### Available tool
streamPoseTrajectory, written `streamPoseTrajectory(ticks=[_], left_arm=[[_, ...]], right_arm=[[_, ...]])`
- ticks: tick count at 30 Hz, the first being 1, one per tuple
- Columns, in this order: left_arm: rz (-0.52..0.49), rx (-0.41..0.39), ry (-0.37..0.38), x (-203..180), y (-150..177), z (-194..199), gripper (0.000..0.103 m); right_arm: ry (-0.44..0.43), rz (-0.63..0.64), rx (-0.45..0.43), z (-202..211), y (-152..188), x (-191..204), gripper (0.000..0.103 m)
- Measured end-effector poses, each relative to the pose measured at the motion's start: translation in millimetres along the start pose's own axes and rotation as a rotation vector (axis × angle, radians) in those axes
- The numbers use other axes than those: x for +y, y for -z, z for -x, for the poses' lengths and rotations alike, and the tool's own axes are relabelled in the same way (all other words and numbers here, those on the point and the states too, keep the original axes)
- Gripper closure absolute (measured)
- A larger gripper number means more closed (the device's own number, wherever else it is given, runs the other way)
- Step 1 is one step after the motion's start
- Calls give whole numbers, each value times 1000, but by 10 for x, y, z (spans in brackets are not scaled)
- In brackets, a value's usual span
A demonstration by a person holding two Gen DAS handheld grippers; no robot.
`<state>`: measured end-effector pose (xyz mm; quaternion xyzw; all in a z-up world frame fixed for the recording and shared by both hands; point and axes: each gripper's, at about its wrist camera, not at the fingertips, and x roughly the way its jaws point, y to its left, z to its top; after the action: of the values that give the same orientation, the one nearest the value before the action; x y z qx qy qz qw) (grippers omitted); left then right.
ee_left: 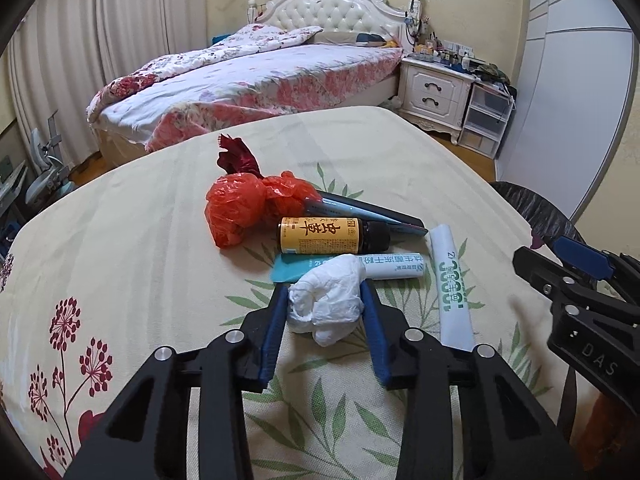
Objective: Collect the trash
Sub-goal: 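Return to the table and grasp the white tissue with the left gripper, then lift the tissue with the left gripper while the right gripper grasps the white tube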
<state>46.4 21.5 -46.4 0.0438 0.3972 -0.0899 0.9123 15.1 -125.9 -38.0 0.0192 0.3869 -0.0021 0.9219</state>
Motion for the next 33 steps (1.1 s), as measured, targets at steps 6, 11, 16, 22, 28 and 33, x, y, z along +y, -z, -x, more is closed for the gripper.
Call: streamPoseTrajectory(ticks=[6,11,16,22,28,33], left_arm=[[30,-11,-33,161,73,148,67],[69,-7,-85,385,132,214,67],[112,7,-120,566,196,228,67],[132,3,-116,617,241,266,67],[133,3,-109,621,250,268,67],[137,2,-112,618,257,270,67]], right_arm=[[-29,36,-1,5,-8,169,47],[-63,70,13,-34,-7,358,47],[-86,107,35,-102,-11,536,47],[-81,127,76,-190,1,619,54],[-85,110,111,-247,60,580,68],[-82,116,109,-231,75,548,83]])
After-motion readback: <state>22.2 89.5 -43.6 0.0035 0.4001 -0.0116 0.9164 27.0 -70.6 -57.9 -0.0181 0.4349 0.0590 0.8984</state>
